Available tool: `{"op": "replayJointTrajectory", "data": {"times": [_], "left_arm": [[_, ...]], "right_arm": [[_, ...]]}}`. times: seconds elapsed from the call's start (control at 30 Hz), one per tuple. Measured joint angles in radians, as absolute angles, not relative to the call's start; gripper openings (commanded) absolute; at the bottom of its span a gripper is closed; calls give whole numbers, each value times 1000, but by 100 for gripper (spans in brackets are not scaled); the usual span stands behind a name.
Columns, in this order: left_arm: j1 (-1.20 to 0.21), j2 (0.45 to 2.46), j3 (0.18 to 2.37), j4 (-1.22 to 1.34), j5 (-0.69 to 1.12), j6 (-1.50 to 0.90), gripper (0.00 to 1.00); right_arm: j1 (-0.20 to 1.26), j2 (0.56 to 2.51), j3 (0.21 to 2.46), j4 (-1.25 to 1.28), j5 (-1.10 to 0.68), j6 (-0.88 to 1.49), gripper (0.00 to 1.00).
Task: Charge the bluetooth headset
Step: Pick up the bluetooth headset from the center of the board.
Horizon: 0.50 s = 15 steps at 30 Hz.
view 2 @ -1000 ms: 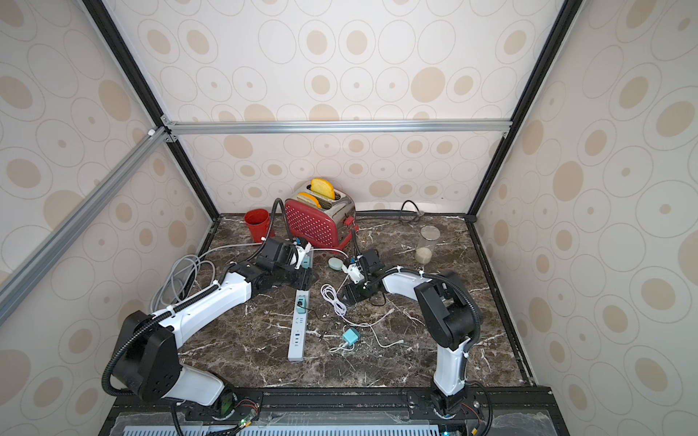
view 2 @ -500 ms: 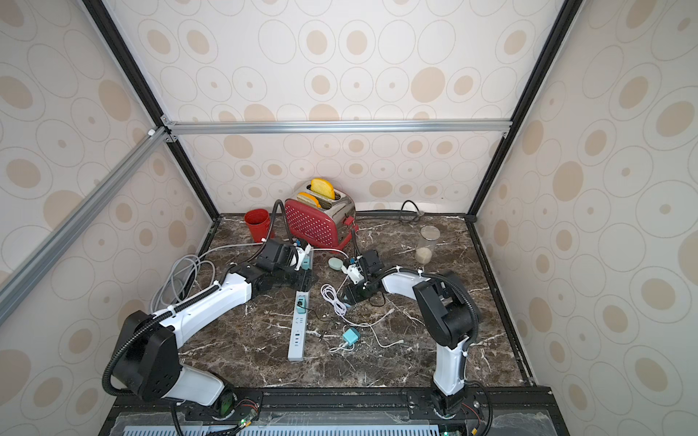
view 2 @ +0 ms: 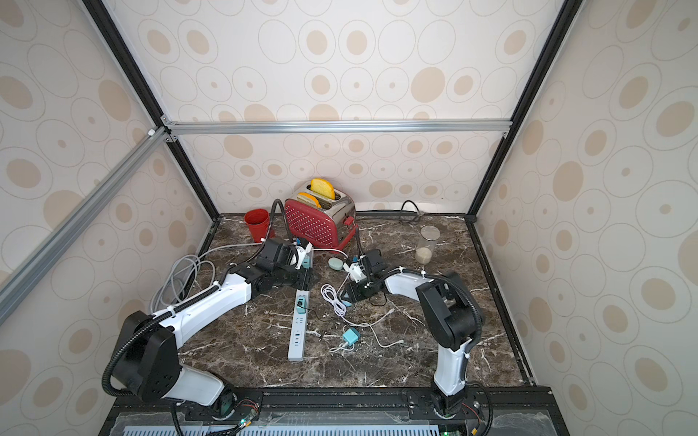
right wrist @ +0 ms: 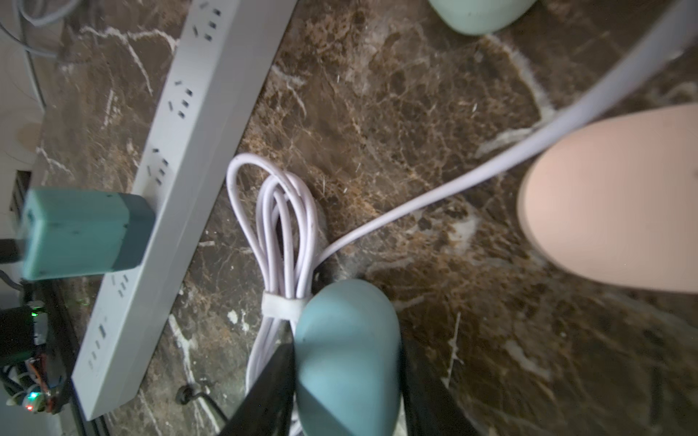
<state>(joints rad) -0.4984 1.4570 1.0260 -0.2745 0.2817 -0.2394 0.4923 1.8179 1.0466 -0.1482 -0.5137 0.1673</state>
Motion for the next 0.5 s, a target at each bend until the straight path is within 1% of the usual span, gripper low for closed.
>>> {"op": "replayJointTrajectory", "data": {"times": [0.07, 0.17, 0.3, 0.33, 0.4, 0.5], "left_arm": [[-498, 1425, 989, -231, 287, -237, 73], [-498, 1365, 923, -147, 290, -221, 75], [-499, 1295, 811, 46, 294, -163, 79], [-500, 1283, 780, 104, 299, -141, 81], [-506, 1266, 710, 233, 316, -71, 90], [-532, 1262, 632, 388, 341, 54, 93]], "right_arm": [[475, 1767, 1021, -123, -546, 204, 40], [449, 1694, 1005, -81, -596, 274, 40], [410, 1615, 997, -4, -680, 395, 39], [401, 1600, 997, 12, -705, 424, 40], [387, 1576, 997, 45, -756, 480, 40], [375, 1548, 1000, 56, -820, 532, 40]]}}
